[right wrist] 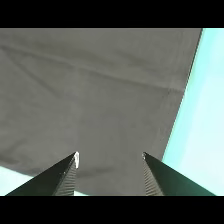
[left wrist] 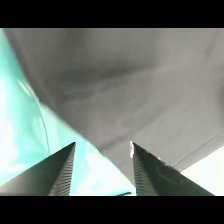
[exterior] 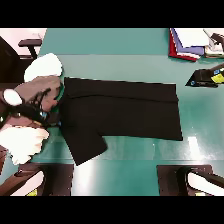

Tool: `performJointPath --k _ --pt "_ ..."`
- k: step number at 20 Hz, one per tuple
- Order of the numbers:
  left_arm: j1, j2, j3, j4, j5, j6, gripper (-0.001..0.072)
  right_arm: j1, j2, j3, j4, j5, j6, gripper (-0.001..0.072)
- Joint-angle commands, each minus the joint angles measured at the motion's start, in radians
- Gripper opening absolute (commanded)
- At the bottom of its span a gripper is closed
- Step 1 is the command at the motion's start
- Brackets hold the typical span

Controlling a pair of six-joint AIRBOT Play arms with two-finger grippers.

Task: Fold the shirts.

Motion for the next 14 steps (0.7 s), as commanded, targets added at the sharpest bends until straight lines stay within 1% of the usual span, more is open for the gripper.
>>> performJointPath --k 1,3,6,8,11,13,14 --pt "0.000 0.073 -0.172 0.008 0.051 -0.035 0.0427 0.000 0.035 0.000 0.000 0.040 0.011 0.0469" --pt "-0.001 0.073 -0.212 -0.008 0.093 -0.051 0.0427 0.000 0.035 0.000 0.001 0.039 0.011 0.0469" --pt "-0.001 0.073 -0.266 -0.105 0.173 -0.047 0.0426 0.000 0.034 0.000 0.000 0.035 0.014 0.0470" --pt "-0.001 0.073 -0.291 -0.198 0.220 -0.005 0.0425 -0.001 0.034 0.000 -0.001 0.032 0.014 0.0470" --pt "-0.001 0.073 -0.297 -0.214 0.232 0.005 0.0422 -0.001 0.036 -0.014 -0.003 0.030 0.014 0.0469" --pt "-0.001 0.073 -0.297 -0.228 0.238 0.011 0.0036 -0.015 0.061 -0.106 -0.002 0.010 0.014 0.0470" --pt "0.000 0.073 -0.296 -0.238 0.237 0.013 0.0025 -0.037 0.082 -0.177 -0.002 -0.002 0.014 0.0470"
